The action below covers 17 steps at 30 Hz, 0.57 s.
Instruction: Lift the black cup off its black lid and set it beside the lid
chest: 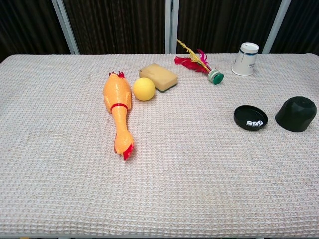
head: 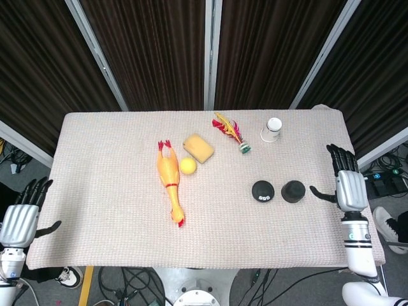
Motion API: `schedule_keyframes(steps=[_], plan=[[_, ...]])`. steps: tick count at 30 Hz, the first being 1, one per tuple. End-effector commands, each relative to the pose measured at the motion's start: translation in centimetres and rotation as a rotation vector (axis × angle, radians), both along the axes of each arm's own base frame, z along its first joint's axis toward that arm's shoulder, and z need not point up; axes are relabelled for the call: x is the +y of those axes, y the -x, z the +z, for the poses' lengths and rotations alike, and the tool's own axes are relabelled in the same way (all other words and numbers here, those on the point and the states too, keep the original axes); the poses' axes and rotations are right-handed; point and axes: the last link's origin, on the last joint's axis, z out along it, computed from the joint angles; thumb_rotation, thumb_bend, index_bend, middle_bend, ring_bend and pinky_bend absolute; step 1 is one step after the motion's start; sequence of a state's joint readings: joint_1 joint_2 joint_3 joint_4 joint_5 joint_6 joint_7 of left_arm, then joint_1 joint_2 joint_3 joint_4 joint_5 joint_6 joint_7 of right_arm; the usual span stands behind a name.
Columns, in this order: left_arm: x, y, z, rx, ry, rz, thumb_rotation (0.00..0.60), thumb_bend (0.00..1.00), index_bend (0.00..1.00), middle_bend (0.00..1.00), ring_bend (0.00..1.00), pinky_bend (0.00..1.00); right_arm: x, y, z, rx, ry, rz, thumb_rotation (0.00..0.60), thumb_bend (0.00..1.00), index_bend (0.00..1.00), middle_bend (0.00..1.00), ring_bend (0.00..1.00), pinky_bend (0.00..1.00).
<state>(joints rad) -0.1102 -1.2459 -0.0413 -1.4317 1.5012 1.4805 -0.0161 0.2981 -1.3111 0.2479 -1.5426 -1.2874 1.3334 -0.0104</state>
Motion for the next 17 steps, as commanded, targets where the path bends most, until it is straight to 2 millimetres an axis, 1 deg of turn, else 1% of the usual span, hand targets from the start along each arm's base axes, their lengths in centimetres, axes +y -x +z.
schedule_keyframes(steps=[1, 5, 11, 17], plan=[[0.1, -0.1, 0.1, 0.001, -0.004, -0.001, 0.600, 0.13, 0.04, 0.03, 0.00, 0.20, 2.3, 0.4, 1.2, 0.089, 0.022, -0.043, 0.600, 0.06, 0.00, 0.03, 0.00, 0.00], [0.3, 0.0, 0.2, 0.004, -0.007, 0.004, 0.600, 0.13, 0.04, 0.03, 0.00, 0.20, 3.1, 0.7, 1.8, 0.073, 0.039, -0.062, 0.600, 0.06, 0.00, 0.03, 0.00, 0.00], [0.5, 0.1, 0.1, 0.004, -0.005, 0.005, 0.600, 0.13, 0.04, 0.03, 0.00, 0.20, 3.0, 0.8, 2.2, 0.070, 0.050, -0.068, 0.600, 0.07, 0.00, 0.03, 0.00, 0.00], [0.3, 0.2, -0.1, 0.002, -0.004, 0.006, 0.600, 0.13, 0.04, 0.03, 0.00, 0.20, 2.9, 1.1, 2.0, 0.065, 0.041, -0.071, 0.600, 0.07, 0.00, 0.03, 0.00, 0.00]])
